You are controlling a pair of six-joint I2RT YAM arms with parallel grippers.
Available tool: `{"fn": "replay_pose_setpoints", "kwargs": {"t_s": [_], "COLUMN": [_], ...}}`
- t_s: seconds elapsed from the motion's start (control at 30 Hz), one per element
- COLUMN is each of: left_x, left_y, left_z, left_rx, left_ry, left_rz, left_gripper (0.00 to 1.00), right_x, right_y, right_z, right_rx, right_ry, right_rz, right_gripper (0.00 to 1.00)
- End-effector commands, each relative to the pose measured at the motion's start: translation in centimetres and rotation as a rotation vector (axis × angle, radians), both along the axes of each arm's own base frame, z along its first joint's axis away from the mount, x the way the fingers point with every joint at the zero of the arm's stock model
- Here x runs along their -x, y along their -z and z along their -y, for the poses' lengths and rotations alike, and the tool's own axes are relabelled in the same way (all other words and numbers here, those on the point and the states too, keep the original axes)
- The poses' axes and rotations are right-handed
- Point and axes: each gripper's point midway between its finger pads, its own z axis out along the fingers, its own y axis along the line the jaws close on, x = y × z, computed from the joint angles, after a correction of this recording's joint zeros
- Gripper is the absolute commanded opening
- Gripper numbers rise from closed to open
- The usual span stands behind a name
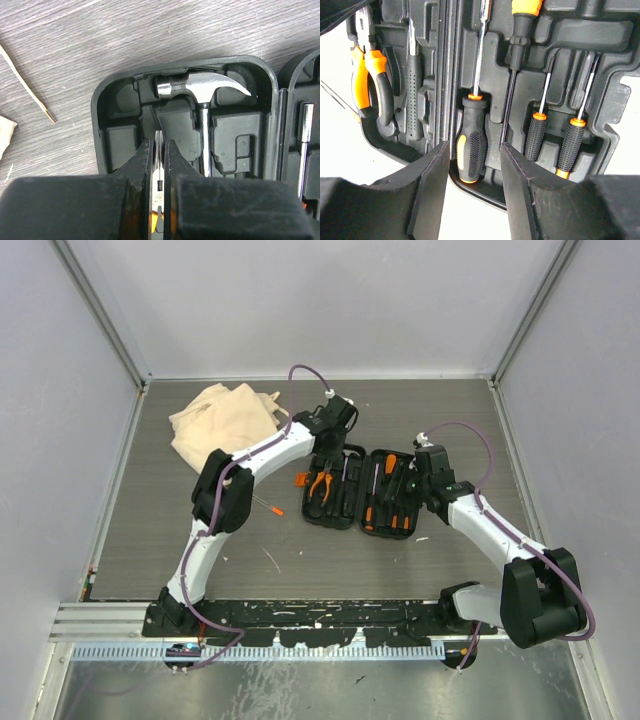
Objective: Sort the tools into containers
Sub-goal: Place the pliers in the storage box.
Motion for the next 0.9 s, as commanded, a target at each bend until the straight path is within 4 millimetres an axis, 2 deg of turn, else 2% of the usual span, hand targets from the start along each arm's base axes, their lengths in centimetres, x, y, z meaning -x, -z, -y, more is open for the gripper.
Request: {"fn": "replay_pose_setpoints", "kwargs": {"t_s": [0.0, 0.33, 0.47, 0.6, 0.7, 0.87], "left_x": [-2.0, -3.3, -3.3, -3.0, -3.0, -3.0], "left_y": [-2.4, -2.6, -2.5, -2.6, -3.4, -5.7], "left_z": [0.2, 0.4, 0.4, 0.3, 0.3, 0.6], "left_rx": [0.044, 0.076, 0.078, 0.082, 0.096, 0.13], "left_ry": [-0.041, -0.082, -0.08, -0.08, -0.077, -0.054], "left_rz": [0.07, 0.072, 0.061, 0.054, 0.069, 0.101], "left_gripper": [0.04, 0.05, 0.14, 0.29, 0.39, 0.45], "right_x": [-0.8, -0.7, -0.7, -0.7, -0.7, -0.8], "right_y": [-1.5, -1.4, -1.4, -1.5, -1.6, -2.1], "right_z": [-0.3, -0.3, -0.3, -0.4, -0.3, -0.2], "right_rx": [-0.029, -0.033, -0.033, -0.034, -0.035, -0.028], "right_ry": [0.005, 0.007, 0.005, 0.005, 0.006, 0.005], "right_rz": [0.053, 0.05, 0.05, 0.053, 0.057, 0.067], "right_gripper": [0.51, 0.51, 0.51, 0.51, 0.51, 0.51]}}
